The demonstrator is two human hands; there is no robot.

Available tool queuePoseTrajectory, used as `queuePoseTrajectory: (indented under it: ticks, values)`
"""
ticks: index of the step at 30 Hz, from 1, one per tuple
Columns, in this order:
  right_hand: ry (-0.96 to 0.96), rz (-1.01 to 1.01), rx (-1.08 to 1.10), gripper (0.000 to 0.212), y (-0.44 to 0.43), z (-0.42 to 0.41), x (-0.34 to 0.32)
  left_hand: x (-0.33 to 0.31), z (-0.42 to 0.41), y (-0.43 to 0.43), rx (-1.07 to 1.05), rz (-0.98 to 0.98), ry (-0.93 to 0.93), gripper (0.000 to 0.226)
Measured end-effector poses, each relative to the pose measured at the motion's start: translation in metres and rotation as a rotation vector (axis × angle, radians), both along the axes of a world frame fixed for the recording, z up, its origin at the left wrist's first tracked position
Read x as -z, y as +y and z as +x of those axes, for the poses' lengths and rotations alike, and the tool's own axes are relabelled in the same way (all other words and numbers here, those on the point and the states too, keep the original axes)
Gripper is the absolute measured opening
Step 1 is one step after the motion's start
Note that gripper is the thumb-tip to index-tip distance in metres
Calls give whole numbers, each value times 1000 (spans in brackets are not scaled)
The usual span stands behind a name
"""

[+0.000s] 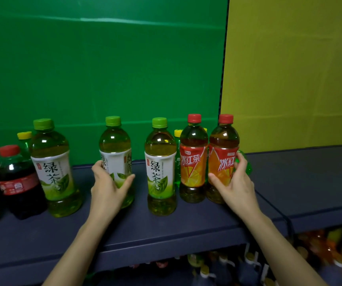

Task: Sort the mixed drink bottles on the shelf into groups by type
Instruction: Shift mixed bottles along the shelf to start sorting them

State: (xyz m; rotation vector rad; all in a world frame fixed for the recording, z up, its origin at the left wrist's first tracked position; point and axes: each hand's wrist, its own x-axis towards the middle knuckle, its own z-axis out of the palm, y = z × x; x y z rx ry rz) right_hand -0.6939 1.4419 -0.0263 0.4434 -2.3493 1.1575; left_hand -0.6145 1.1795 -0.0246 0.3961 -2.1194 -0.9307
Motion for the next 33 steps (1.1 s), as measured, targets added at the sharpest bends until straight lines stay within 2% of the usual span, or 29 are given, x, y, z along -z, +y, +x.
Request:
queuePoseTrajectory:
  ticks: [4, 9, 11, 13, 16, 17, 19, 24, 26, 28, 30, 33]
  values:
    - [-30, -17, -9, 84, -3, -1, 4, 3, -1, -1, 24, 17, 2, 74]
    - [-205, -3, -201, 85, 20, 1, -5, 0, 8, -5, 62, 51, 27, 79]
    - [-203, 10, -171, 61, 39, 2, -13, -4, 19, -2, -39, -55, 132, 72]
    - [-167, -42, -114, 29, 61, -2, -22, -7, 32, 6, -64, -156, 264, 50]
    - [-168, -82, -16, 9, 88, -28, -31, -15, 45, 22, 117, -166, 326, 13]
    - [-178, -73, 16, 7, 95, -42, -32, -19, 47, 30, 161, -173, 313, 11]
    - [-239, 0, 81, 15, 101, -73, -34, -26, 48, 49, 211, -204, 282, 19]
    - [-489, 375, 114, 63, 88, -141, -34, -35, 38, 106, 219, -257, 268, 20]
    - [-576, 391, 114, 86, 80, -161, -32, -30, 29, 128, 198, -273, 249, 24]
    - [-651, 365, 80, 98, 71, -174, -31, -22, 19, 148, 159, -295, 233, 23]
    - [-754, 250, -25, 92, 62, -187, -29, -12, 9, 163, 117, -307, 193, 24]
    - [-778, 147, -175, 62, 60, -197, -25, 2, -3, 176, 16, -359, 136, 32]
